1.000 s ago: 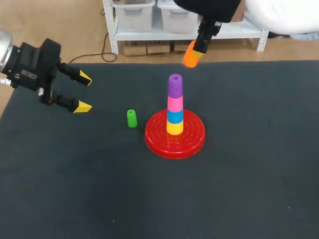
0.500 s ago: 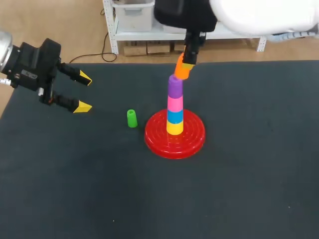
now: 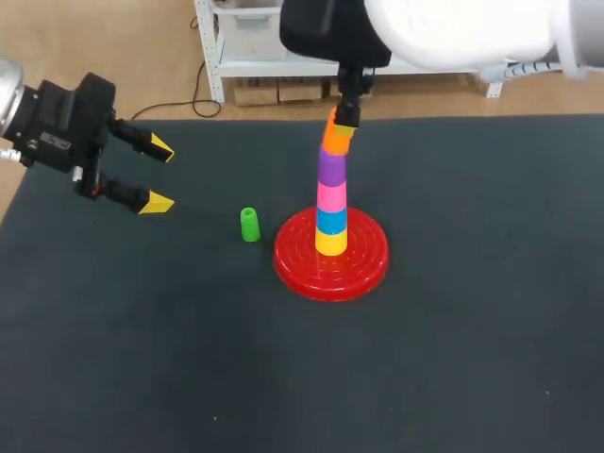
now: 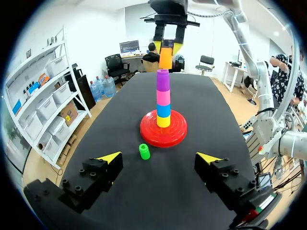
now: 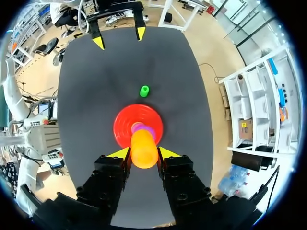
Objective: Pick up and stack the cylinders on the red base in this order: pink,purple,orange,green
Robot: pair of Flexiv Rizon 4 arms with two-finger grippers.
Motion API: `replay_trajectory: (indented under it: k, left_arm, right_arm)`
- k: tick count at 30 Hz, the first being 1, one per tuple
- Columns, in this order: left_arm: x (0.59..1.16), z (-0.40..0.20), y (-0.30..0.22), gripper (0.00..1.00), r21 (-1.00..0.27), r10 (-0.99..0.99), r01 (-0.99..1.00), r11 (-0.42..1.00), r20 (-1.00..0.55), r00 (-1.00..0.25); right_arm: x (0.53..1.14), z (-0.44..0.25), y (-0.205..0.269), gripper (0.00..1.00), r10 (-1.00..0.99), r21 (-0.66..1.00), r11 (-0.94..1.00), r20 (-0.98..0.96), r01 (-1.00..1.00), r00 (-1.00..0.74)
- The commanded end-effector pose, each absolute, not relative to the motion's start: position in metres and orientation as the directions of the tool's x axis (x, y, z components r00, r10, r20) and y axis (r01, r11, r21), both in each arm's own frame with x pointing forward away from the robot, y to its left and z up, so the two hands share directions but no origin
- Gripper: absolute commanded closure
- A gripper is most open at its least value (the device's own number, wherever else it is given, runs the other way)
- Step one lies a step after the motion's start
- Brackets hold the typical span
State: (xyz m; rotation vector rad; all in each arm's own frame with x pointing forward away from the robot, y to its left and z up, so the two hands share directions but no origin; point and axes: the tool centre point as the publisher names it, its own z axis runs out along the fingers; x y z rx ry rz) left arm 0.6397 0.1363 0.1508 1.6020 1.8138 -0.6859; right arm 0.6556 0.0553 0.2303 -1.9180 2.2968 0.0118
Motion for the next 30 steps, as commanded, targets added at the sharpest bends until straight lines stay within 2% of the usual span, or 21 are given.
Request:
replay_trajectory:
  k: [1,30]
  left_arm:
    - [0.639,0.150,0.137,0.00,0.020,0.671,0.991,0.132,-0.738,-0.075]
    - [0.639,0.150,0.137,0.00,0.020,0.671,0.991,0.132,-0.738,-0.075]
  right_arm:
    - [0.663,0.225,0.060,1.00,-0.978,-0.091,0.187,-0.110,-0.978,-0.177]
    - [0.664,0.207,0.060,1.00,-0.984,-0.063,0.173,-0.059,-0.983,-0.169]
